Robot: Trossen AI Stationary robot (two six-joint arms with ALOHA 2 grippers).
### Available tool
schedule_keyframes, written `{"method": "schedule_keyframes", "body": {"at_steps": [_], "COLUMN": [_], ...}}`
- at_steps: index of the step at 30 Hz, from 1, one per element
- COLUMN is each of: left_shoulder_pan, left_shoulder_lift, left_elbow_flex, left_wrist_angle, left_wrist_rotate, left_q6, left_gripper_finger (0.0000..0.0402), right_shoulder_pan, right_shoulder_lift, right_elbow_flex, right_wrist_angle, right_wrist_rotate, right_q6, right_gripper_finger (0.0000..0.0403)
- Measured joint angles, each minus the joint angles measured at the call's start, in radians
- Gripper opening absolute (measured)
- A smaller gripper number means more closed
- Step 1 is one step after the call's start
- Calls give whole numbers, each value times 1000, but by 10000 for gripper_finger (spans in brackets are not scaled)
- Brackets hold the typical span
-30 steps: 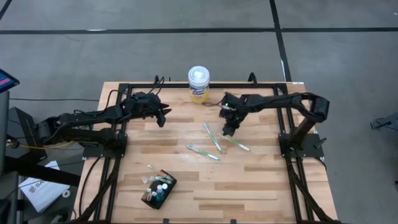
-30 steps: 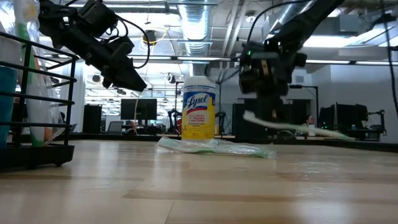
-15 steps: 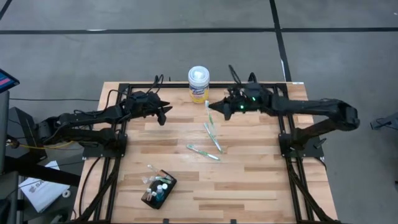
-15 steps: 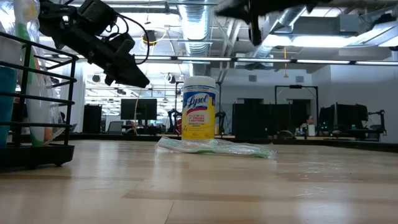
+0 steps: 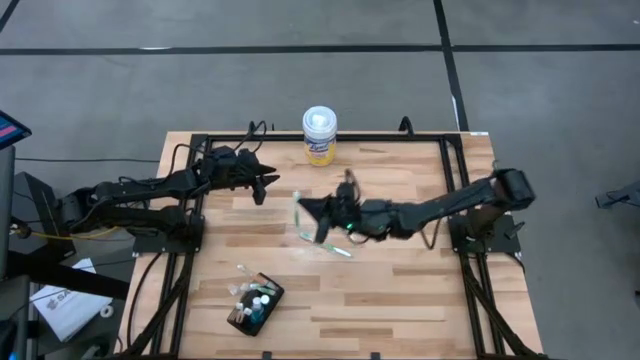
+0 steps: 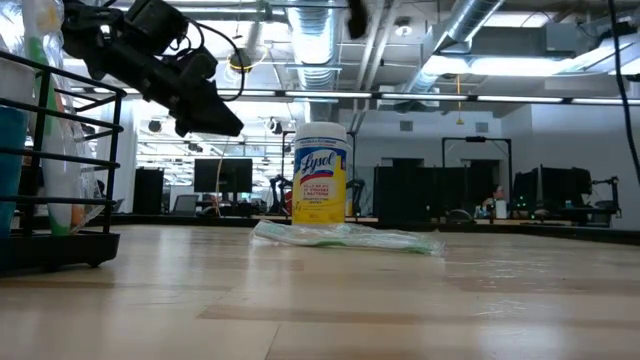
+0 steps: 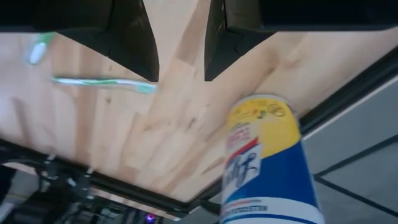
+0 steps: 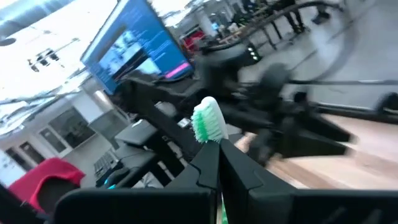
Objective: Pick & Place toothbrushing station
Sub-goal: Put the green toothbrush into the black wire organizer bin
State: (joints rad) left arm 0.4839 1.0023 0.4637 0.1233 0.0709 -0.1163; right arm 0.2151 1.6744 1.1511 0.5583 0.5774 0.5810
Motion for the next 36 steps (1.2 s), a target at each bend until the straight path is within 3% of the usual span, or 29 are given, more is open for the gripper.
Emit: {"method": "schedule_keyframes", "body": {"at_steps": [5, 10, 15, 23, 36], "left_shoulder_pan": [0, 0, -7, -52, -67], "left_shoulder_lift": [0, 0, -1, -1, -1], "left_elbow_flex": [0, 0, 0, 0, 0], "left_wrist_angle": [22, 79, 114, 111, 75], "left_wrist_rotate": [14, 7, 5, -19, -40], "left_q6": [-19, -29, -35, 1, 118], "left_gripper_finger": [122, 113, 106, 112, 113], "right_shoulder_pan": [51, 119, 188, 263, 213], "right_shoulder_lift": [141, 197, 197, 240, 347], "right_elbow_flex": [190, 303, 295, 292, 301], "right_wrist_angle": [-6, -86, -166, -126, 74], "right_wrist_rotate": [-13, -36, -28, 45, 23], "right_q6": [-99, -140, -158, -147, -114], "right_gripper_finger": [0, 0, 0, 0, 0]}}
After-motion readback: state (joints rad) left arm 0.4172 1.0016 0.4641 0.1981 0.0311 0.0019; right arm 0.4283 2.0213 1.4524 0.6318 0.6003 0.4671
